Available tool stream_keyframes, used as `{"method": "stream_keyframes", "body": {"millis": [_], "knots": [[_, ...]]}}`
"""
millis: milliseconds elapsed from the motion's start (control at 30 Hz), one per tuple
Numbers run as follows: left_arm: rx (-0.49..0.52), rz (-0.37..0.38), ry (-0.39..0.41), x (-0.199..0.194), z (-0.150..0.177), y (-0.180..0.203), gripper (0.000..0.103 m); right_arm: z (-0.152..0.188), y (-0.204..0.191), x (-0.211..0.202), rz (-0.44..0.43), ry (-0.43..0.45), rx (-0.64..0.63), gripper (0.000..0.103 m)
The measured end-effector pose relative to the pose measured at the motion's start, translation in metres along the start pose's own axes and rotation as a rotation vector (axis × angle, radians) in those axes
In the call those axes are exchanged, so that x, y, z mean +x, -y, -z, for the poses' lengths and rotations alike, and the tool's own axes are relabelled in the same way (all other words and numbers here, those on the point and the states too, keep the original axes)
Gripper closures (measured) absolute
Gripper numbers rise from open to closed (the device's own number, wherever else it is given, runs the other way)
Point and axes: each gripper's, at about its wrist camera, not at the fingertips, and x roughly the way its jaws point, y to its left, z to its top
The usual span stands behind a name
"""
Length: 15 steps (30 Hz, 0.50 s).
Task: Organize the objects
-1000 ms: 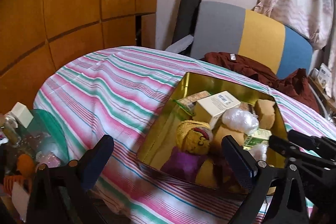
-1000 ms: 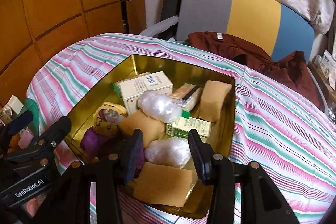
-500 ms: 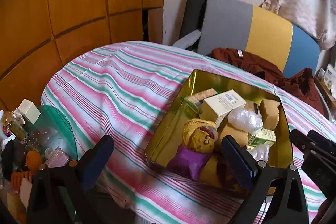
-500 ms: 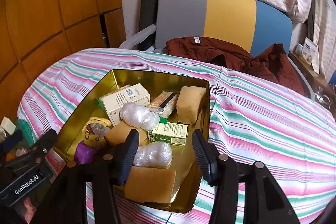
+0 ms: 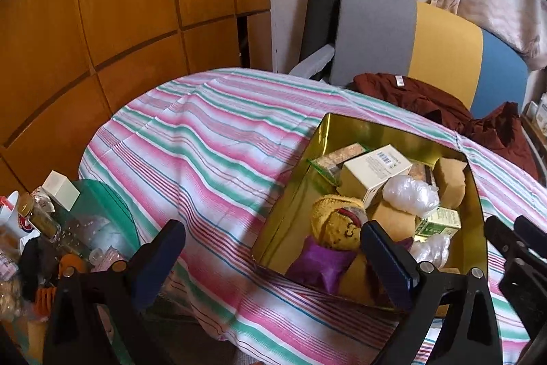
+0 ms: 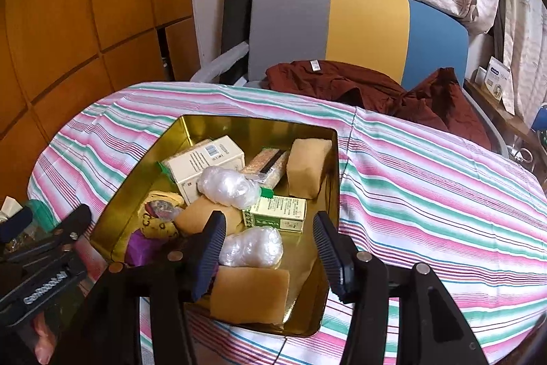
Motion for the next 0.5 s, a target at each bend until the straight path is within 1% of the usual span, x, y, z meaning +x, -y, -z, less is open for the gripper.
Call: {"method": "stream_keyframes", "body": {"millis": [133,500], "knots": [[0.003,0.002,-0.041,0.008,0.001,0.003,0.0,-0.001,0.0,-0.002,0.007,0.009,0.003,0.049],[0.062,0.017,-0.054,0.008,-0.001,0.021,0.0,-0.002,0.012,-0.002,0.043,0.018,0.042,0.049]]}}
